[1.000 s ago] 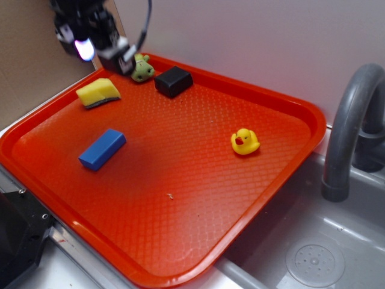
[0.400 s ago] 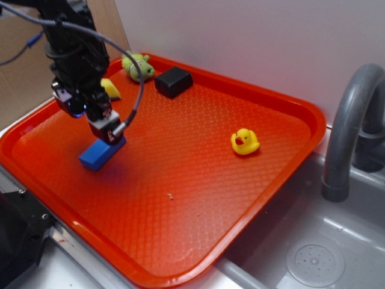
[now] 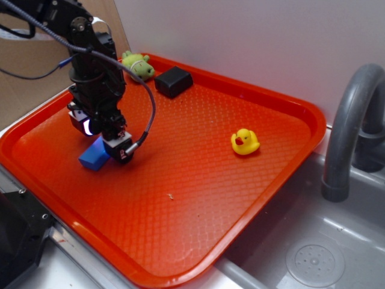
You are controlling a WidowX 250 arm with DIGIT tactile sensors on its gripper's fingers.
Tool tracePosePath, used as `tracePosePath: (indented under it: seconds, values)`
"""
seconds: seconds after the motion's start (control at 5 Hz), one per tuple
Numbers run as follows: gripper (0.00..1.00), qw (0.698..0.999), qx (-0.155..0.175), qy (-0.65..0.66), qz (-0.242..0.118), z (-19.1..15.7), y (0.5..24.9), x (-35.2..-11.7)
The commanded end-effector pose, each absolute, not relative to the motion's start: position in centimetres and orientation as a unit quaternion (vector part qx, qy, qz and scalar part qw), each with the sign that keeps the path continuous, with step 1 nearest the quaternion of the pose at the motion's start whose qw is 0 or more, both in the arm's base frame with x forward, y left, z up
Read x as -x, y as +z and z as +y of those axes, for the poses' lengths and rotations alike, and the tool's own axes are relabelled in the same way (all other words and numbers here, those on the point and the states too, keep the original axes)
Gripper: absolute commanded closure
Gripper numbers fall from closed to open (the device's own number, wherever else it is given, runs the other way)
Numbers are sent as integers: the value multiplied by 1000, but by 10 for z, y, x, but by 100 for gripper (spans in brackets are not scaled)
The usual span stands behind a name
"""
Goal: Grab the blue block.
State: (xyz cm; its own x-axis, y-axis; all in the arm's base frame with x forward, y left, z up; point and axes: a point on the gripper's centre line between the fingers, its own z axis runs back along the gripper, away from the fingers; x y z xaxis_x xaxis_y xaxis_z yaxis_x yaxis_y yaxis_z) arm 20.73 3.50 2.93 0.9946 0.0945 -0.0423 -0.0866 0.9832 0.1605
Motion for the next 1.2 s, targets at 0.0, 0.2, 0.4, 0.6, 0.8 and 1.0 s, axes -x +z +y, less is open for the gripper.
tracePosePath:
  seconds: [0.0, 0.2, 0.4, 0.6, 0.8, 1.0]
  values:
    - [100, 998, -46, 16, 47, 38, 4, -192]
    - [100, 997, -54, 5, 49, 20, 8, -183]
    - [100, 998, -52, 23, 27, 16, 46, -201]
    - [100, 999, -25, 45, -18, 12, 97, -219]
    - [100, 997, -6, 61, -54, 14, 149, -224]
    - [100, 996, -3, 58, -69, 11, 182, -234]
